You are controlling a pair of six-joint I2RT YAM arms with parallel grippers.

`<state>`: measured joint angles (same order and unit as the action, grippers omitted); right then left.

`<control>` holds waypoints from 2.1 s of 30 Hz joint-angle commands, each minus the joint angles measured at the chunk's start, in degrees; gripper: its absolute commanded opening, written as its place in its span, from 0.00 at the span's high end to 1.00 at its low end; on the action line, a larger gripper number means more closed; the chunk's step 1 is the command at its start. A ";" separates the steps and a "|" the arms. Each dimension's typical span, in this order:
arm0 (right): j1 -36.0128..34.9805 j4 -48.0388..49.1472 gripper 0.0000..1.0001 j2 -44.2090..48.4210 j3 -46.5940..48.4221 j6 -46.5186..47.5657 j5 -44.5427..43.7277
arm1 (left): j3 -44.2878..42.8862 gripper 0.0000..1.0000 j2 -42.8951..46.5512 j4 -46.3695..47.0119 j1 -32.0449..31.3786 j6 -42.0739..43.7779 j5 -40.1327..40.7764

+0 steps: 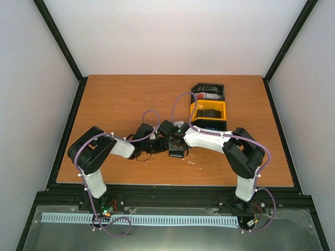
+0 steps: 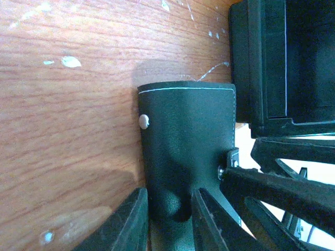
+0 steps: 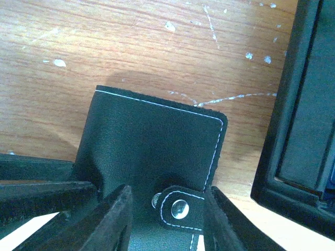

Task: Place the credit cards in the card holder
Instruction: Close the card holder at the center of the board.

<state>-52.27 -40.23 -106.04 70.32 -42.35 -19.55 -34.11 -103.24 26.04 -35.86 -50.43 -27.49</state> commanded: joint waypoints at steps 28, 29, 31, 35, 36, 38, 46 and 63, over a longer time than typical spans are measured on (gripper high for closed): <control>0.06 4.08 0.96 2.40 -3.83 -0.46 -1.24 | 5.02 0.74 -6.48 -18.75 -0.36 0.91 4.30; 0.06 4.20 0.96 2.63 -3.83 -0.39 -1.23 | 5.02 0.74 -6.53 -18.75 -0.36 0.95 4.34; 0.07 4.51 0.95 2.97 -3.79 -0.17 -1.04 | 5.02 0.74 -6.62 -18.75 -0.36 0.91 4.33; 0.06 4.60 0.95 2.18 -3.39 0.39 -0.16 | 4.86 0.74 -6.59 -18.83 -0.42 1.05 4.35; 0.06 4.59 0.94 1.83 -3.36 0.54 0.12 | 4.78 0.74 -6.62 -18.92 -0.36 1.06 4.33; 0.07 4.68 0.93 1.20 -3.35 0.87 0.65 | 4.68 0.74 -6.60 -19.05 -0.35 1.10 4.43; 0.07 5.51 0.87 1.01 -3.44 1.86 3.24 | 4.58 0.74 -6.71 -19.17 -0.43 1.09 4.44; 0.15 6.17 0.72 3.80 -4.28 1.04 2.91 | 4.49 0.75 -6.80 -19.27 -0.36 1.25 4.42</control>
<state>-52.12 -35.05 -104.86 66.98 -40.32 -15.64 -34.11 -103.50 26.39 -35.73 -50.43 -27.86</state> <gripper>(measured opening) 0.273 0.254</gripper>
